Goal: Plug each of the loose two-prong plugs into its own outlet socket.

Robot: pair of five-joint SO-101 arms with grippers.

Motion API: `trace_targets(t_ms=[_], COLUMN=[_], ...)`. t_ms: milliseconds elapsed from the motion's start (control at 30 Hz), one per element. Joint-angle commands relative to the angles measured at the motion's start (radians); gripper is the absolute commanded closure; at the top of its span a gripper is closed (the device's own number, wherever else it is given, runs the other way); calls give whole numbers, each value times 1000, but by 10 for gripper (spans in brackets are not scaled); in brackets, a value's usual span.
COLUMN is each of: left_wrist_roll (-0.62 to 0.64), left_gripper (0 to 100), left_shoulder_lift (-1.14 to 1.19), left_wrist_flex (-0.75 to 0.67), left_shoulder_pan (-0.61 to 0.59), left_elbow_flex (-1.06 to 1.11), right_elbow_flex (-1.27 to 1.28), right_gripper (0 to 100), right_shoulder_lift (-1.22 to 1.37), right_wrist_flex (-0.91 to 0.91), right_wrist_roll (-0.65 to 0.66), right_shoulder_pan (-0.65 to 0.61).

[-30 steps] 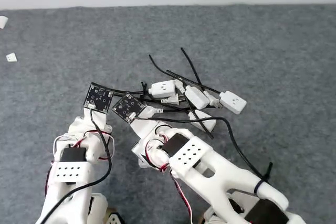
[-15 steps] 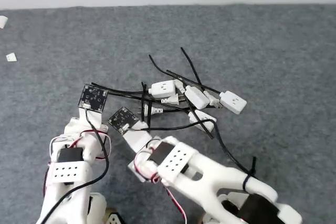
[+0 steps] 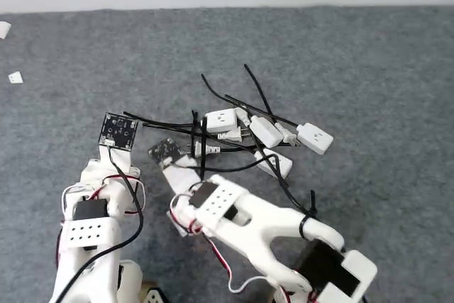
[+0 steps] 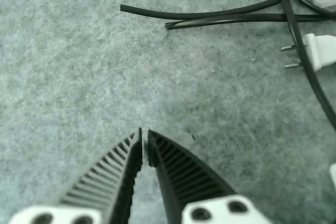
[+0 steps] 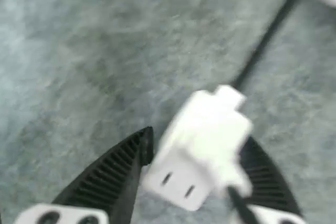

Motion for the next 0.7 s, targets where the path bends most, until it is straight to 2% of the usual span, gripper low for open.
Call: trace_targets(t_ms=[0,67,167,233,367,500,667], left_wrist_roll=[-2,-2,0,8,49,49,48], left_gripper=[987,987,987,987,987,987,987], left_shoulder_lift=[0,0,0,0,2,2,44], left_wrist_flex=[-14,-15,-41,-46,-49,-49,-49], left_shoulder_pan=[-8,-8,-9,-11,-11,-11,-2], left_elbow_flex=[-67,-68,-64,-62,-62,-61,-58], right_elbow_flex=[-92,-92,-91,-91,-48,44,245], right_gripper=[976,983,990,991,991,991,991], right_shoulder_lift=[7,-10,-110,-228,-527,-808,-1082], right_wrist_flex=[41,62,124,197,328,453,441], right_wrist_roll=[14,78,81,92,232,368,473], right_shoulder_pan=[28,74,185,259,446,751,1285])
